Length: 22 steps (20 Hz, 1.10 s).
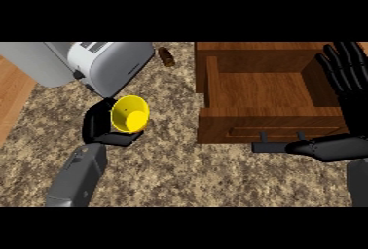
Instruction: Pick up the cup, place it into the drawer and close the drawer
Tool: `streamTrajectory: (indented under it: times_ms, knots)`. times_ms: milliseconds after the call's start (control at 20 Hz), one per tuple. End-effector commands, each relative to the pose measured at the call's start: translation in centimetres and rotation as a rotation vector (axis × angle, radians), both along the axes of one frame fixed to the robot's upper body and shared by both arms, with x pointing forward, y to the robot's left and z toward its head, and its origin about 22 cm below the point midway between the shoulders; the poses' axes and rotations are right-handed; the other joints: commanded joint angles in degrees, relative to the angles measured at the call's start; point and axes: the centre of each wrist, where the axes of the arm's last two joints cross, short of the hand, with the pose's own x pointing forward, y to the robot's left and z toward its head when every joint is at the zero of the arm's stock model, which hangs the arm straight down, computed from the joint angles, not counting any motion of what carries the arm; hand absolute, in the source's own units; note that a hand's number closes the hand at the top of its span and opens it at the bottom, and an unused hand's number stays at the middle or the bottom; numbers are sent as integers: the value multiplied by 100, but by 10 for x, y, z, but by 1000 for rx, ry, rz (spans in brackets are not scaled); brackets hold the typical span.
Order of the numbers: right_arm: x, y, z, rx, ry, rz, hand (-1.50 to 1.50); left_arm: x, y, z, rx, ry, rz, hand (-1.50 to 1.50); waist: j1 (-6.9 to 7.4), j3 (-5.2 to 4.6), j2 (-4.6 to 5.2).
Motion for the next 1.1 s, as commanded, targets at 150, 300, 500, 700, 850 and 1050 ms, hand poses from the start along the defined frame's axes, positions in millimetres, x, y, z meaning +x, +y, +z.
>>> streamTrajectory:
  times_ms: [150,300,500,700,850,1050]
  knots:
    - [-6,9,-2,-13,15,-20,-150,44,-59,76,18,-123,-141,150,106,10,-56]
    - [-14,-3,-4,-5,8,-15,-150,71,-90,130,32,-127,-175,150,24,10,-46]
    - [-11,-1,-7,-9,3,-42,-150,76,-111,184,62,-142,-213,150,68,8,-54]
    - [-14,-1,-14,-4,-3,-33,-150,84,-149,233,99,-122,-195,150,-29,7,-28]
    - [-6,-8,-15,-17,-8,-36,-150,87,-167,257,132,-109,-194,150,-21,6,-12]
    - [-15,-1,-11,-3,-6,-13,-150,98,-200,260,188,3,-146,150,-242,7,26]
